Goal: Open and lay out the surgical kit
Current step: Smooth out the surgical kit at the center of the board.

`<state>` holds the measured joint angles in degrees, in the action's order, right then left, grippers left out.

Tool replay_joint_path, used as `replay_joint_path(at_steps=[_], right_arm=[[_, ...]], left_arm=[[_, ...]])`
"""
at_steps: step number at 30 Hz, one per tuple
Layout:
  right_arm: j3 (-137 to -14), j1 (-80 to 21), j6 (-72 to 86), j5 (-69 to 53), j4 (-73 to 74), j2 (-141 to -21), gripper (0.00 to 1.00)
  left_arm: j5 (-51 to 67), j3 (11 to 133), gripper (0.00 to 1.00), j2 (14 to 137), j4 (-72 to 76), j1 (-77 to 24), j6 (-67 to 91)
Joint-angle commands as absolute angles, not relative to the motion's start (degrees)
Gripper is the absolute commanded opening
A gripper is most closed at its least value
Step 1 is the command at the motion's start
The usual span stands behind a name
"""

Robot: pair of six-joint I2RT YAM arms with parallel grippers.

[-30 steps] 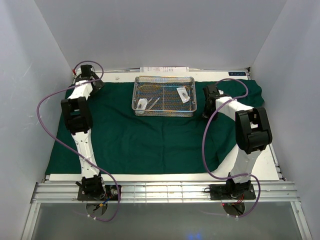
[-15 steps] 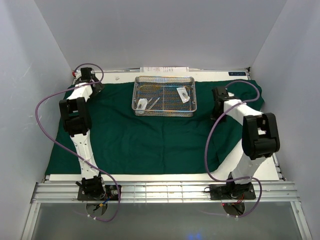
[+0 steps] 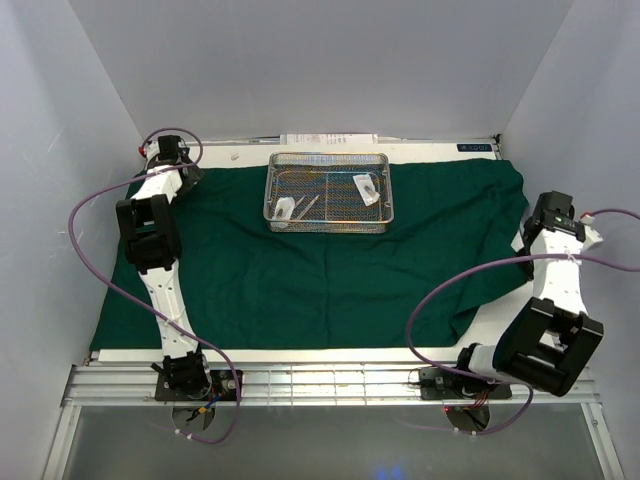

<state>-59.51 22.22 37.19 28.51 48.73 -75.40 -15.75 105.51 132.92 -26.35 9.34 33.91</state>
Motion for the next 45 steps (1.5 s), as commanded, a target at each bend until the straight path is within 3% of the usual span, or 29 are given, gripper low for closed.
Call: replay_joint_path(at_steps=[1,8,10,12,13,15,21,28,37,45], right_arm=[[-58.4,28.7,39.9,31.9,55.7,-72.6,0.10],[-60.6,39.4,36.8,36.2,58.6,-66.9,0.15],[-61.3,40.6,36.5,37.3,59.5,-66.5,0.34],[-61.2,41.0,36.8,38.1,60.7,-66.0,0.36],[-61.0,41.4,37.0,39.2,61.1,-65.4,0.46],[-62.1,41.7,36.9,39.9,61.6,-65.0,0.56],[-68.5,35.8,25.0,27.3,54.8,-65.2,0.74],[-66.0,14.2,27.9,17.6,49.7,-76.0,0.76],[-58.5,11.3,31.3,10.0,34.2,-87.9,0.75],[-52.3,12.5,32.6,8.9,29.3,-91.5,0.75]], left_arm=[[-19.1,106.4,0.98,133.9,-31.1,10.7,34.2],[-18.8,108.2,0.98,134.2,-30.8,10.7,34.6],[-18.9,108.5,0.98,134.4,-30.8,10.7,34.6],[-19.1,108.6,0.98,134.6,-30.8,10.8,34.3],[-19.3,108.7,0.98,134.6,-30.8,10.8,34.3],[-19.3,108.9,0.98,135.0,-30.7,10.7,34.3],[-18.2,109.2,0.98,134.9,-30.7,10.8,34.4],[-17.3,106.1,0.98,131.8,-30.8,10.7,34.2],[-19.1,98.9,0.98,127.0,-34.4,12.3,35.1],[-18.8,87.4,0.98,120.7,-35.7,15.4,39.6]])
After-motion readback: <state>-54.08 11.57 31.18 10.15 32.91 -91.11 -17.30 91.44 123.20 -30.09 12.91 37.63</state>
